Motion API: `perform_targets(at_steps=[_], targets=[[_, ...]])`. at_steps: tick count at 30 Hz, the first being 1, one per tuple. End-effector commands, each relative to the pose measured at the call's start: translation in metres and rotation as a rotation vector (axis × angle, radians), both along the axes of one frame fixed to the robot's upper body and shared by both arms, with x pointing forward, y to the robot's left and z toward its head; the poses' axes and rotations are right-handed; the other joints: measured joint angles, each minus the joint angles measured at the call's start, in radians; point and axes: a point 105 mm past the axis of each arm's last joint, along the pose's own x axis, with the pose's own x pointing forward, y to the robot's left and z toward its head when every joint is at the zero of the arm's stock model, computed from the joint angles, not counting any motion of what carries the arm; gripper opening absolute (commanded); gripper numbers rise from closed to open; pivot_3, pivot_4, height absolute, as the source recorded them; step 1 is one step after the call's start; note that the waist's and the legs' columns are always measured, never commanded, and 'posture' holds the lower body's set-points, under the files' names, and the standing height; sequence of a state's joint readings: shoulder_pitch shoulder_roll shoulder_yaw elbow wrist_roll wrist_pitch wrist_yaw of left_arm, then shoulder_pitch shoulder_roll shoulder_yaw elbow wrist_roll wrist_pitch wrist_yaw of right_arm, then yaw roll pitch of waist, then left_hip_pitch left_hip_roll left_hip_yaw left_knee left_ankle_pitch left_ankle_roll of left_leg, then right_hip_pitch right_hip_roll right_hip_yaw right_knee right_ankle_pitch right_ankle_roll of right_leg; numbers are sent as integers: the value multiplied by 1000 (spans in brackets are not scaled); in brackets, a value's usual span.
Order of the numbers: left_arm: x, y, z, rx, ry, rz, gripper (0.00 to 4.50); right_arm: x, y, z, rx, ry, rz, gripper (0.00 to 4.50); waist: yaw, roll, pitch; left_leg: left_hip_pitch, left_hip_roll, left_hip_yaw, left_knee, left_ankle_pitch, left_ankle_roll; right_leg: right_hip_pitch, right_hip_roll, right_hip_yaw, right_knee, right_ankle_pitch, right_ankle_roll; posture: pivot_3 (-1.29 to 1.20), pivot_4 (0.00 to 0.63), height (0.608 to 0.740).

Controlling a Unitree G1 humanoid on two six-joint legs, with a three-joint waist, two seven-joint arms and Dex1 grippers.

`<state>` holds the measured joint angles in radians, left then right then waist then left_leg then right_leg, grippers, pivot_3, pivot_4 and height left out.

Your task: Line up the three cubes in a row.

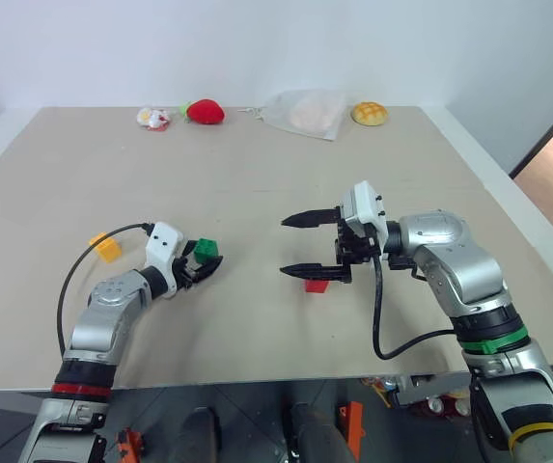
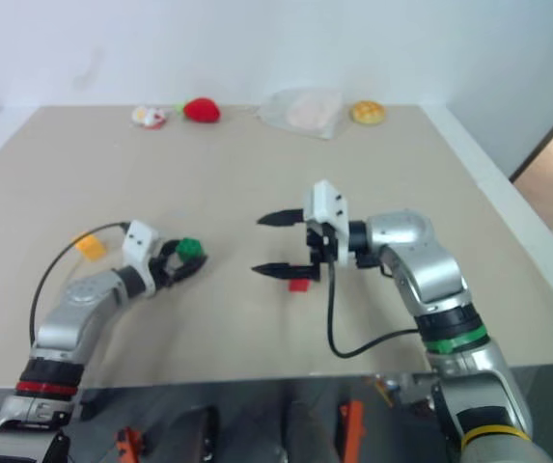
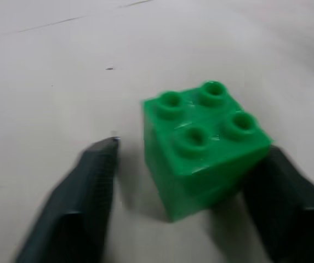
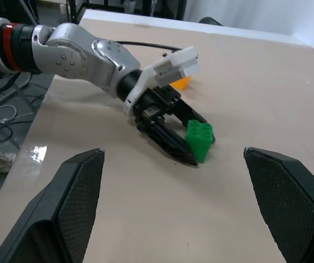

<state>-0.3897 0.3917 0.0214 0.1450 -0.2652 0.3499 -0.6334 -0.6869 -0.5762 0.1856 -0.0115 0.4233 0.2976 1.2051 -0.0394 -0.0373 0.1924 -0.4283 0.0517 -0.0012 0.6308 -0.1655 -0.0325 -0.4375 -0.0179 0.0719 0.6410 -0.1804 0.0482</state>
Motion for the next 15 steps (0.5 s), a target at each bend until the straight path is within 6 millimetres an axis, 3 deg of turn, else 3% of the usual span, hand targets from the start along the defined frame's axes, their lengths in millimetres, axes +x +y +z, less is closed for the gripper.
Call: perform_targets(at_steps=[1,3,9,15], targets=[[1,-7,4,-6,-10,-17,1782,2,-2,16,26,-57,-14,4248,0,0,0,0,0,0,0,0,0,0,0,0,0,0,0,0,150,739],[1,-7,5,-5,-12,-19,1345,3,-3,16,26,-55,-22,4248,0,0,0,-1,0,0,1,0,0,0,0,0,0,0,0,0,150,739],[-6,-15,12,50,-42,-139,1348,7,-6,15,21,-54,-38,4248,-2,0,0,-1,0,0,1,0,0,0,0,0,0,0,1,0,150,739],[-45,-42,39,65,-97,-582,1348,2,-32,12,-46,8,-21,4248,-2,0,0,-5,0,0,1,0,0,-4,0,0,0,-1,0,0,150,739]])
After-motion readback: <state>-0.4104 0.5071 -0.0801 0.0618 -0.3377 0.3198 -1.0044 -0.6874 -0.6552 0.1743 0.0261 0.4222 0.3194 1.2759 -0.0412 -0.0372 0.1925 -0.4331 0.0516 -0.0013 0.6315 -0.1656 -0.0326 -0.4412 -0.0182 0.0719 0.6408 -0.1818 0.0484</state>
